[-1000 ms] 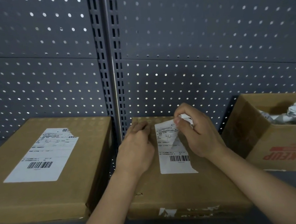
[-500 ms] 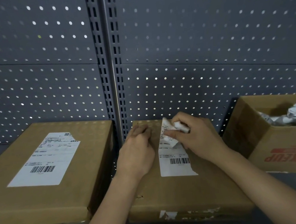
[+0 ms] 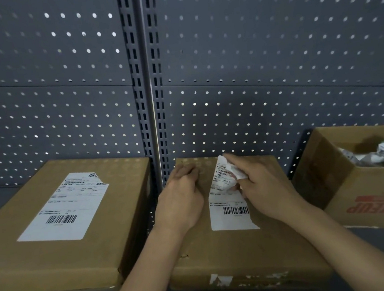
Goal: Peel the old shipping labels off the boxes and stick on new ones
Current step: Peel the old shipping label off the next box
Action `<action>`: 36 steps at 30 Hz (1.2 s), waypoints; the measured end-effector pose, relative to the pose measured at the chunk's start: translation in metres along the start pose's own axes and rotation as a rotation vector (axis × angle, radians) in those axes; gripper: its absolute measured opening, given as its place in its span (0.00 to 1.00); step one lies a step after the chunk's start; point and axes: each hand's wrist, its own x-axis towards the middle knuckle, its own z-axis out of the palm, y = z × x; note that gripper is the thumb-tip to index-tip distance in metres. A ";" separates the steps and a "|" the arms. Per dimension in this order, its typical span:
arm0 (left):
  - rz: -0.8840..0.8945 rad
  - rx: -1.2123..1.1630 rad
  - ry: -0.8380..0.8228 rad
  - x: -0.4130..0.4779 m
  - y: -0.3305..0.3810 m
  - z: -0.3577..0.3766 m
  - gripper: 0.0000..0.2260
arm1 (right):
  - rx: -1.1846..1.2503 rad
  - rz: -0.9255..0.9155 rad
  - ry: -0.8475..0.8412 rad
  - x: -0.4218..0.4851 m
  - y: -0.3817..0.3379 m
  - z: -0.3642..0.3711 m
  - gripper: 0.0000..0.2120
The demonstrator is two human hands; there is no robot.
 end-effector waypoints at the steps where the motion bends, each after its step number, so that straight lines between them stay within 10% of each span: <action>1: -0.002 -0.001 0.001 0.000 0.000 0.000 0.25 | 0.049 0.028 -0.011 -0.002 -0.002 -0.001 0.20; 9: 0.000 0.000 -0.010 0.001 0.000 0.001 0.25 | 0.197 0.184 -0.069 -0.012 -0.023 -0.009 0.06; 15: 0.001 0.006 -0.014 0.000 0.000 0.001 0.22 | 0.149 0.121 0.076 -0.014 -0.022 -0.004 0.17; 23: 0.001 -0.022 -0.005 -0.001 -0.001 0.001 0.22 | 0.081 -0.247 0.133 -0.019 -0.006 -0.003 0.08; 31: 0.022 -0.022 0.001 0.000 -0.001 0.000 0.21 | -0.035 -0.251 0.049 -0.017 -0.004 -0.005 0.30; 36: 0.024 -0.001 0.005 0.000 0.001 -0.002 0.20 | 0.176 -0.018 -0.060 -0.023 -0.007 -0.005 0.06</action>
